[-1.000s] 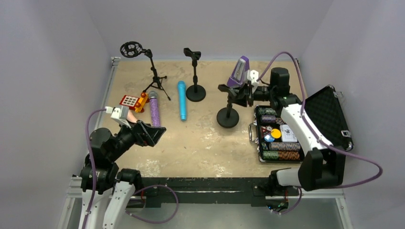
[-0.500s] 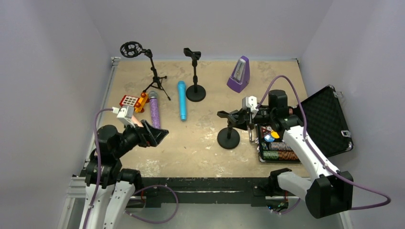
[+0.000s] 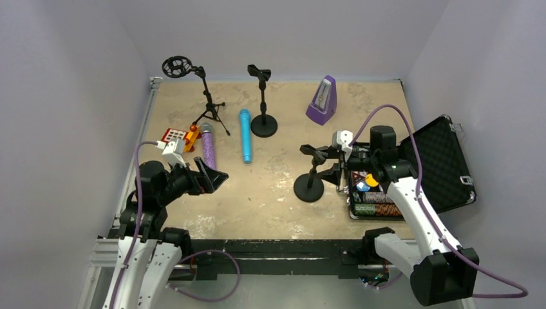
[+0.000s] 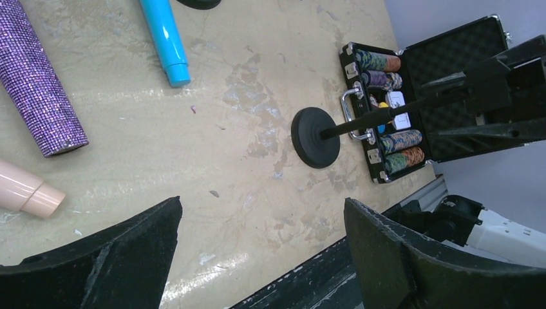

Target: Attach the microphones to the stand

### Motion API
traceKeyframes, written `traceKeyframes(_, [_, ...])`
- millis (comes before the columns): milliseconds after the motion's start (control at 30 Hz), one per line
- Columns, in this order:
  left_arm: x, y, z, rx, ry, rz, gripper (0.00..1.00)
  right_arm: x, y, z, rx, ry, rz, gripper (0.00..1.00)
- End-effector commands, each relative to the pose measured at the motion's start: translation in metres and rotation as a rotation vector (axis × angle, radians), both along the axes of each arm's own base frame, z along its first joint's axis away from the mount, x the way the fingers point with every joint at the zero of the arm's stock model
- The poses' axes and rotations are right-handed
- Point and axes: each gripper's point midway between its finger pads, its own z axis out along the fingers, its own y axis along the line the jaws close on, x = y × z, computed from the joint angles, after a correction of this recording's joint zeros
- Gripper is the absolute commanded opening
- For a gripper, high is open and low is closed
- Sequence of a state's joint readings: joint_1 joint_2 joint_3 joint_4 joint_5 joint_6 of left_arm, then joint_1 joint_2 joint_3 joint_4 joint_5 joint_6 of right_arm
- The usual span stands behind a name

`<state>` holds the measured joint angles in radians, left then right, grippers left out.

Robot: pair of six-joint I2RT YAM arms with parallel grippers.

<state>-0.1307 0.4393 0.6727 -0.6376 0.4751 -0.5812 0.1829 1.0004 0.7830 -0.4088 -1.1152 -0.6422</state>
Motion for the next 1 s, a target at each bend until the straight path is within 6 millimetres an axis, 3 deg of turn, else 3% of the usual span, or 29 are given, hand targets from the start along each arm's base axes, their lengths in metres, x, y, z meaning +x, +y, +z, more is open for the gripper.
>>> traceKeyframes(0, [0.014,0.005,0.001,0.037,-0.025,0.021,1.0,0.001,-0.016,0.001,-0.019,0.039,-0.088,0.68])
traceKeyframes(100, [0.025,0.006,-0.003,0.048,-0.031,0.032,1.0,0.001,-0.026,-0.002,-0.033,0.057,-0.14,0.79])
traceKeyframes(300, [0.056,0.02,-0.02,0.104,0.017,0.129,1.0,0.0,-0.048,-0.003,-0.061,0.04,-0.257,0.85])
traceKeyframes(500, [0.08,0.03,-0.041,0.166,0.112,0.194,1.0,-0.019,-0.055,-0.008,-0.082,0.061,-0.271,0.9])
traceKeyframes(967, [0.082,0.057,-0.074,0.233,0.256,0.361,1.0,-0.023,-0.067,0.005,0.025,0.058,-0.34,0.97])
